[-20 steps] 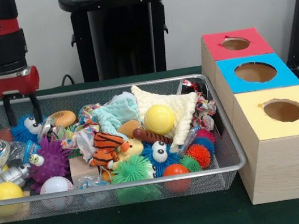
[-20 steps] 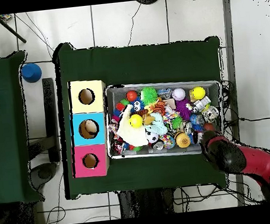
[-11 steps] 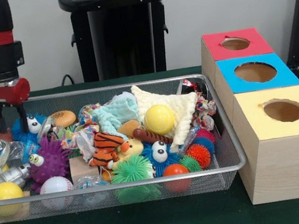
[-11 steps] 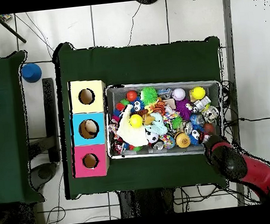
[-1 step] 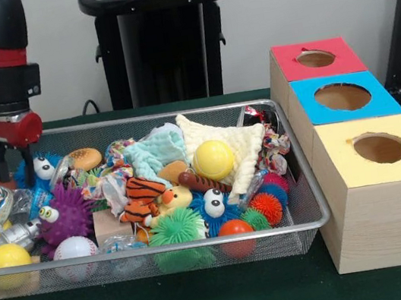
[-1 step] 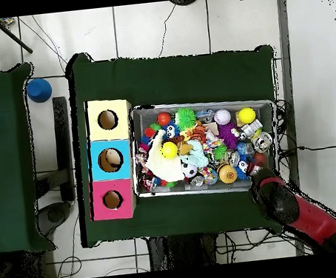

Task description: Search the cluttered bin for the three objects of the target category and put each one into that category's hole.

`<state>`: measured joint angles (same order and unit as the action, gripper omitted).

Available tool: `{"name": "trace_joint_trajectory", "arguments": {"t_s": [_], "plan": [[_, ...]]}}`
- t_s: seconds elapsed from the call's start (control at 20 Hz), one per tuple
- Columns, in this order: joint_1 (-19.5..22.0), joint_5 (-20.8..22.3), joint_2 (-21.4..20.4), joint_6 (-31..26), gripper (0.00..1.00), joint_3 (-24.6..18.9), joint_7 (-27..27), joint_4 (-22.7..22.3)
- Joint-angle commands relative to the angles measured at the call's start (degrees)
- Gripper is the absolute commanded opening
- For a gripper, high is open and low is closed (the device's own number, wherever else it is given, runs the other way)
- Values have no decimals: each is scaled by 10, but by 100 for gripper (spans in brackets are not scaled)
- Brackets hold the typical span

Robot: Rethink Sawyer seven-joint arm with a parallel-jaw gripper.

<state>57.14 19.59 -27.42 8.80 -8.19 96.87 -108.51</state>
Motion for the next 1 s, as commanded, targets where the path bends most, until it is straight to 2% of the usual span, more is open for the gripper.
{"name": "trace_joint_trajectory", "arguments": {"t_s": [0.05,0.6,1.0], "plan": [[22,-44,117,40,100,73,142,12],[64,-58,198,134,100,53,167,-26],[60,-73,261,218,100,63,159,-44]]}}
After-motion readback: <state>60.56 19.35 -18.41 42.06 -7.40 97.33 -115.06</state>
